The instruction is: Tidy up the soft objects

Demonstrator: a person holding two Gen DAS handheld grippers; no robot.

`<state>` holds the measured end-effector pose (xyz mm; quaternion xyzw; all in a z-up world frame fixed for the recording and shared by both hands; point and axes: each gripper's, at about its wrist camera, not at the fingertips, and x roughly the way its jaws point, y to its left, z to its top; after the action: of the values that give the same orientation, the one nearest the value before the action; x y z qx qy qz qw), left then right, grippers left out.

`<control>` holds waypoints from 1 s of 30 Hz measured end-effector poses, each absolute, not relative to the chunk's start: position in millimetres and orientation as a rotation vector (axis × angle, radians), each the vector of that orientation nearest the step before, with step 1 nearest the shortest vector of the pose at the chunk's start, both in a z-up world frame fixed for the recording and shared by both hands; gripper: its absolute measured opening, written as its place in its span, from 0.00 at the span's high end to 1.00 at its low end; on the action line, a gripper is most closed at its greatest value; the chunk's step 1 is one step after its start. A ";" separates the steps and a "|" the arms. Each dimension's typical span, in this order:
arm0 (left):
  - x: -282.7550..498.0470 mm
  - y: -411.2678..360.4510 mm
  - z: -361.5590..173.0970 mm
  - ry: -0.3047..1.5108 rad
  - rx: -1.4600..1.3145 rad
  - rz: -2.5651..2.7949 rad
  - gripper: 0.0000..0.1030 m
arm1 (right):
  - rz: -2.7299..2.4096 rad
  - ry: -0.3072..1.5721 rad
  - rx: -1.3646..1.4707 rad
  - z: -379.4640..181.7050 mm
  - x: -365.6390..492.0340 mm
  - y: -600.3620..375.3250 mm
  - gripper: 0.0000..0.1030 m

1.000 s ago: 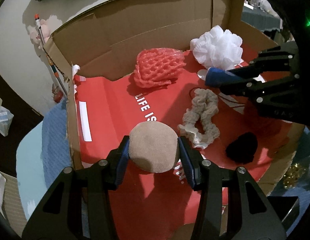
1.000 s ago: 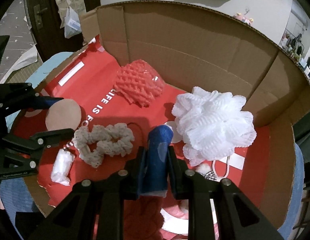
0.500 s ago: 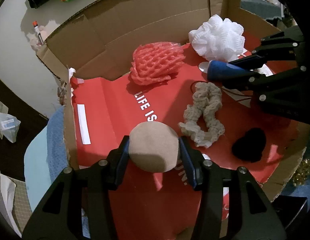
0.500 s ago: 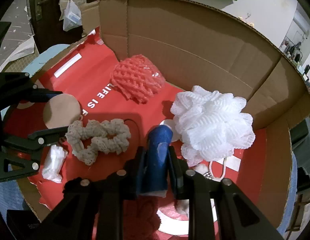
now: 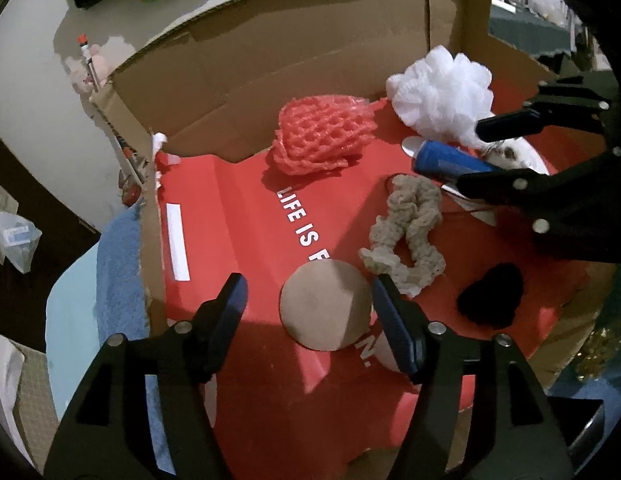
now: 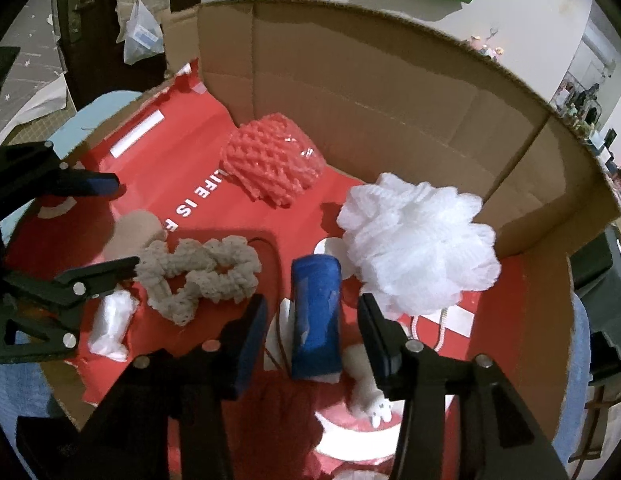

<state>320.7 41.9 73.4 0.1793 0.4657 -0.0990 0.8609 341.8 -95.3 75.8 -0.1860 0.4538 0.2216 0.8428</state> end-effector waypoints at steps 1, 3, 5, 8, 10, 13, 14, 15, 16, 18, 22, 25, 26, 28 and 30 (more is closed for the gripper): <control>319.7 43.0 75.0 0.974 0.367 -0.207 0.36 | 0.466 0.952 -0.387 78.9 339.4 -96.9 0.49; 316.5 44.9 79.4 0.970 0.342 -0.205 0.36 | 0.461 0.933 -0.377 86.7 332.3 -101.8 0.45; 311.8 45.9 84.9 0.957 0.310 -0.215 0.34 | 0.451 0.912 -0.366 95.0 322.6 -107.1 0.44; 299.6 44.5 95.9 0.915 0.264 -0.228 0.27 | 0.441 0.877 -0.324 110.3 308.8 -119.5 0.30; 288.8 42.7 105.9 0.865 0.229 -0.243 0.26 | 0.426 0.842 -0.305 120.9 296.9 -127.8 0.25; 271.6 40.8 119.5 0.804 0.159 -0.267 0.16 | 0.414 0.803 -0.257 135.1 278.5 -140.0 0.20; 268.4 40.5 122.1 0.789 0.138 -0.273 0.15 | 0.408 0.792 -0.246 138.1 272.8 -142.9 0.18; 262.8 40.5 125.6 0.765 0.108 -0.284 0.14 | 0.397 0.778 -0.238 141.1 266.7 -145.5 0.16; 259.9 39.9 127.4 0.748 0.089 -0.291 0.14 | 0.381 0.759 -0.229 143.9 260.5 -148.5 0.11; 249.8 39.0 131.9 0.702 0.054 -0.304 0.14 | 0.356 0.726 -0.211 147.7 249.4 -151.6 0.06; 234.6 35.7 136.1 0.633 0.020 -0.301 0.06 | 0.298 0.677 -0.167 150.7 234.6 -162.6 0.00; 229.7 34.2 135.0 0.572 0.011 -0.276 0.04 | 0.250 0.637 -0.164 146.2 228.0 -167.2 0.00; 227.3 33.9 135.5 0.543 0.009 -0.257 0.03 | 0.242 0.625 -0.160 143.5 227.7 -167.9 0.00; 224.6 33.9 136.2 0.509 0.008 -0.229 0.00 | 0.237 0.608 -0.137 136.4 227.7 -171.2 0.00; 225.0 33.4 135.5 0.479 -0.002 -0.219 0.00 | 0.224 0.579 -0.115 129.4 229.1 -175.6 0.00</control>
<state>225.0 33.4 135.5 -0.0008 0.2369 -0.1080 0.9655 229.1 -175.6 129.4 -0.0565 0.2848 0.1099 0.9506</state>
